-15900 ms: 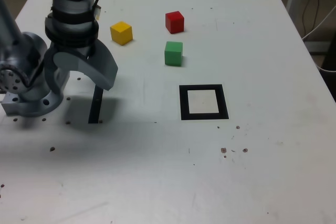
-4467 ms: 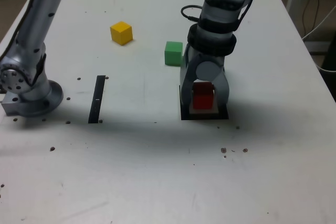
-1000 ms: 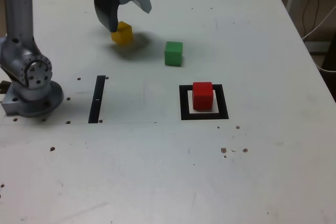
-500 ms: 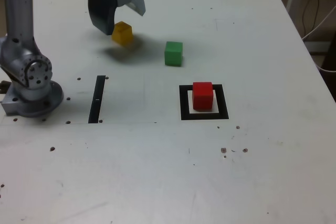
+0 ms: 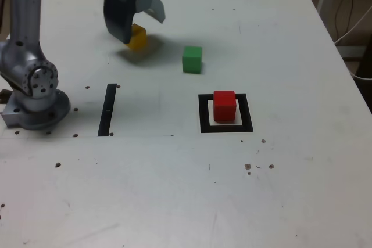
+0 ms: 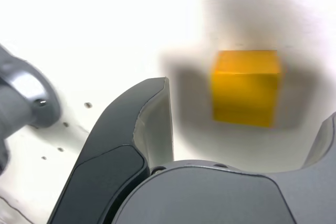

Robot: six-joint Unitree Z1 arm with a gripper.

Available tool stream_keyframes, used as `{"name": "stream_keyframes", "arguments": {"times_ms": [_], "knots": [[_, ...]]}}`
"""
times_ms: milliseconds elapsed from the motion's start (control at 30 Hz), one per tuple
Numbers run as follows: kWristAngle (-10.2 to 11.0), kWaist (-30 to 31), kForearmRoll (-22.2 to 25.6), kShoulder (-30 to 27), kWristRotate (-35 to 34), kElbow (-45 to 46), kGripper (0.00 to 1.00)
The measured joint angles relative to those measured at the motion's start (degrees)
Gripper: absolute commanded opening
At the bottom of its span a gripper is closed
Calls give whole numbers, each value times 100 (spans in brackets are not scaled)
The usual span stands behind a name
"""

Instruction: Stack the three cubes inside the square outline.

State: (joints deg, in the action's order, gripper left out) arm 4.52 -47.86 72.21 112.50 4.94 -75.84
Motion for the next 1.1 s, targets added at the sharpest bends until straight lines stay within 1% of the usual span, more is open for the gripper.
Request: {"name": "stream_keyframes", "arguments": {"times_ms": [333, 533, 633, 733, 867, 967, 1000, 1100], "knots": [[-106, -227, -44, 411, 216, -145, 95], [-125, -322, 1, 462, 252, -228, 86], [-149, -339, 33, 481, 253, -244, 79], [-168, -342, 63, 501, 253, -260, 67], [-162, -342, 85, 522, 254, -261, 46], [-101, -342, 76, 522, 286, -265, 34], [-84, -342, 63, 522, 298, -265, 32], [-63, -342, 46, 524, 314, -265, 31]]}}
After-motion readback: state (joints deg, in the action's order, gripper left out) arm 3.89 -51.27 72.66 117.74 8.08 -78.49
